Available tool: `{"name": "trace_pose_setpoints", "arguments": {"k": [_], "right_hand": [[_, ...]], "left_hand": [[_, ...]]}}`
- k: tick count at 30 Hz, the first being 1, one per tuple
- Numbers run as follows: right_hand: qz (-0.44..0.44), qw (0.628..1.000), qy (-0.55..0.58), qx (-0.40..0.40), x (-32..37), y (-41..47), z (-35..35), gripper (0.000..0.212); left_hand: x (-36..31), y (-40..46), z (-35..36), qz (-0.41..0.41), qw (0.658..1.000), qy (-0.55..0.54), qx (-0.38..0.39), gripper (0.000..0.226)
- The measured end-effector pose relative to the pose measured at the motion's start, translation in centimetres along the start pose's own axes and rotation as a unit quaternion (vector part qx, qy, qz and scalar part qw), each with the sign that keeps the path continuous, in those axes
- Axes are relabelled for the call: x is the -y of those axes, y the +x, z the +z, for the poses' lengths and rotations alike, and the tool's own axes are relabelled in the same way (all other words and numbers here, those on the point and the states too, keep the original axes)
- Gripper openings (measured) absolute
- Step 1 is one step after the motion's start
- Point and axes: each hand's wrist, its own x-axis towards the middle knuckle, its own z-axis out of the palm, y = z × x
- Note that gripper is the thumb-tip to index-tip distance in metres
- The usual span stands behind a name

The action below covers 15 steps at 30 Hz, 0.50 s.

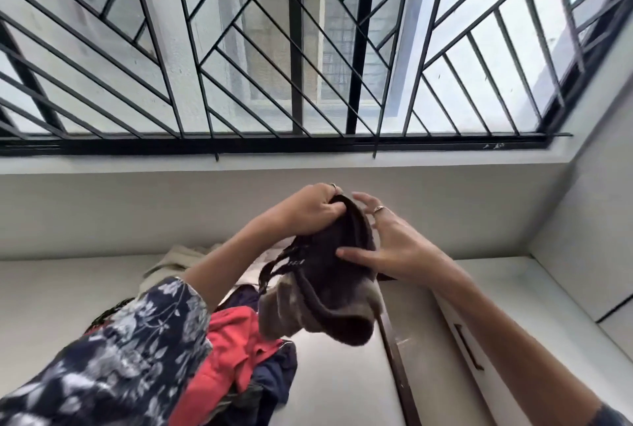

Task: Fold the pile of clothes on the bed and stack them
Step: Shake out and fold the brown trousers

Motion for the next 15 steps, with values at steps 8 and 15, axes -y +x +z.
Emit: {"name": "trace_pose_setpoints", "arguments": {"k": [8, 15], "right_hand": [[-0.069, 0.988, 0.017, -0.137, 3.0, 2.4, -0.7, 0.015], [-0.101, 0.974, -0.006, -0.204, 6.5, 4.0, -3.1, 0.030]], "left_hand": [[-0.3, -0.8, -3.5, 0.011, 0.994, -0.110, 0.000, 0.020], [2.1, -3.2, -1.7, 0.062, 0.980, -0.179, -0.053, 0.012]]}}
